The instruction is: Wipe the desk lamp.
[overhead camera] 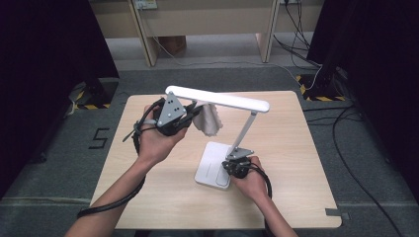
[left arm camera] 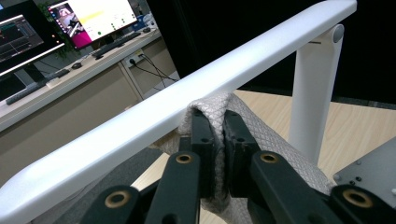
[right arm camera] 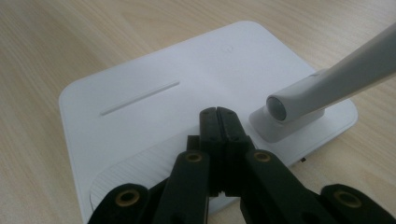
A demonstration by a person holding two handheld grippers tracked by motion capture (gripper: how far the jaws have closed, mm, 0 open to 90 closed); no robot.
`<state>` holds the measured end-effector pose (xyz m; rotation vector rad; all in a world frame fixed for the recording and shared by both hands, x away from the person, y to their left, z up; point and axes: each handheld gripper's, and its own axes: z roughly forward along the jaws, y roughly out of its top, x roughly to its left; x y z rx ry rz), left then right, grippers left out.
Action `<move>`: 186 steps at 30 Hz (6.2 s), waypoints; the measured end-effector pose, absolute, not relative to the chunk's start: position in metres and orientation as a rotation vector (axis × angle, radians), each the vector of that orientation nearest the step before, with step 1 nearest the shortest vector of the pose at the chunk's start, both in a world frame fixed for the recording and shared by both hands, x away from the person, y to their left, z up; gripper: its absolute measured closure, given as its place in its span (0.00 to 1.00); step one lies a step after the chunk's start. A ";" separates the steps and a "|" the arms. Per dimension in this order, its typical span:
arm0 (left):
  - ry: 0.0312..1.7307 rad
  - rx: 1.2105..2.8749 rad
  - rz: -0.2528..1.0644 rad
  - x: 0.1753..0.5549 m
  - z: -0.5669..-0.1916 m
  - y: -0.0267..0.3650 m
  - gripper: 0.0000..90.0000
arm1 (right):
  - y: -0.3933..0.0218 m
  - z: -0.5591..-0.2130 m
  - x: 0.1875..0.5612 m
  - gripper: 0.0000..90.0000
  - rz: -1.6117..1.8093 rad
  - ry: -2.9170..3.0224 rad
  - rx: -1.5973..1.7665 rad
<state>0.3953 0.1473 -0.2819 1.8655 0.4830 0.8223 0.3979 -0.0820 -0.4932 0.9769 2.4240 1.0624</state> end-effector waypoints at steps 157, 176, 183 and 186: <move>0.299 1.911 0.724 0.391 -0.292 0.050 0.94 | -0.084 -0.494 0.399 1.00 1.082 2.424 0.974; 0.280 1.917 0.731 0.392 -0.291 0.054 0.94 | -0.084 -0.494 0.399 1.00 1.084 2.426 0.978; 0.256 1.920 0.727 0.392 -0.291 0.050 0.94 | -0.084 -0.494 0.399 1.00 1.081 2.428 0.975; 0.260 1.919 0.722 0.393 -0.293 0.050 0.94 | -0.084 -0.494 0.399 1.00 1.084 2.431 0.974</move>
